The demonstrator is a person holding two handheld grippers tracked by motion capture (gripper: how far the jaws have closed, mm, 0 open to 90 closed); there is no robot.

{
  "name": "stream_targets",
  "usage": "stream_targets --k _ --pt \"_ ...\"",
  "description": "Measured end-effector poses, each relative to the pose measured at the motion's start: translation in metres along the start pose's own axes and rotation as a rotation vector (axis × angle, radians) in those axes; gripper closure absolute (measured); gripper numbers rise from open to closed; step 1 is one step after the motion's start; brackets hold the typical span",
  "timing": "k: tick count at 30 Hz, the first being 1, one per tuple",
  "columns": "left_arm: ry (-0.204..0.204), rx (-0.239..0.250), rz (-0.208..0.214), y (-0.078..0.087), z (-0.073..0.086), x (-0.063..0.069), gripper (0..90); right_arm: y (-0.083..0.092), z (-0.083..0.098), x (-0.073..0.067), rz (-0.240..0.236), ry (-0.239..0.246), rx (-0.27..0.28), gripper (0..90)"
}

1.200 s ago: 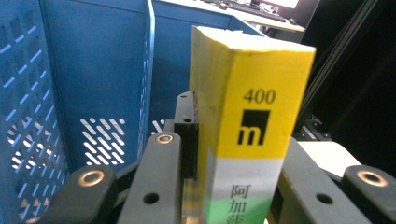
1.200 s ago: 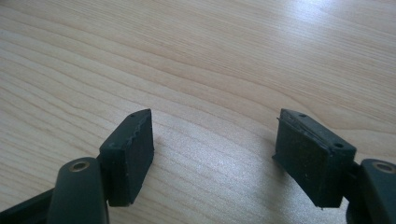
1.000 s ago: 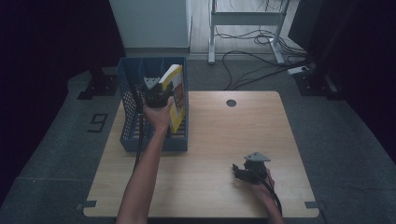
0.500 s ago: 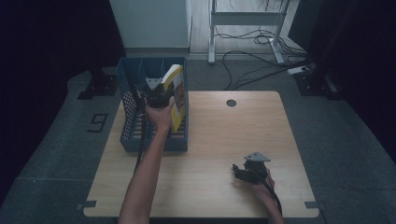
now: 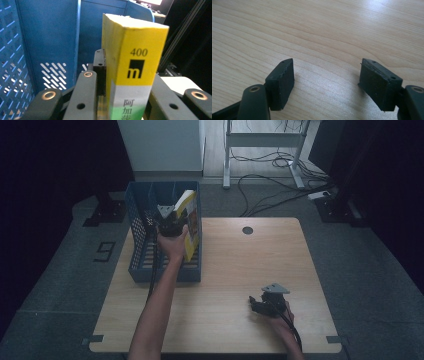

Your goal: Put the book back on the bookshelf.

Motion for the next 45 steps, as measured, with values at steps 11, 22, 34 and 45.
stream_targets --k 11,22,34,45 --pt "0.011 0.019 -0.019 0.007 -0.003 -0.008 75.6 0.000 0.000 0.000 0.000 0.000 0.000 27.1" --pt "-0.007 -0.005 -0.027 -0.003 0.010 -0.005 75.6 0.000 0.000 0.000 0.001 -0.002 -0.001 27.1" --pt "-0.020 -0.021 -0.020 -0.006 0.029 -0.002 75.4 0.000 0.000 0.000 0.002 -0.004 -0.001 27.1" --pt "-0.034 -0.019 0.014 0.009 0.040 0.001 74.7 0.000 0.000 0.000 0.002 -0.004 -0.001 27.1"
Point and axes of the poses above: each handheld gripper's, and its own axes: y roughly backward along the jaws, z roughly out of its underside, x roughly to its right, the point moved 3 cm from there along -y, roughly forward along the jaws
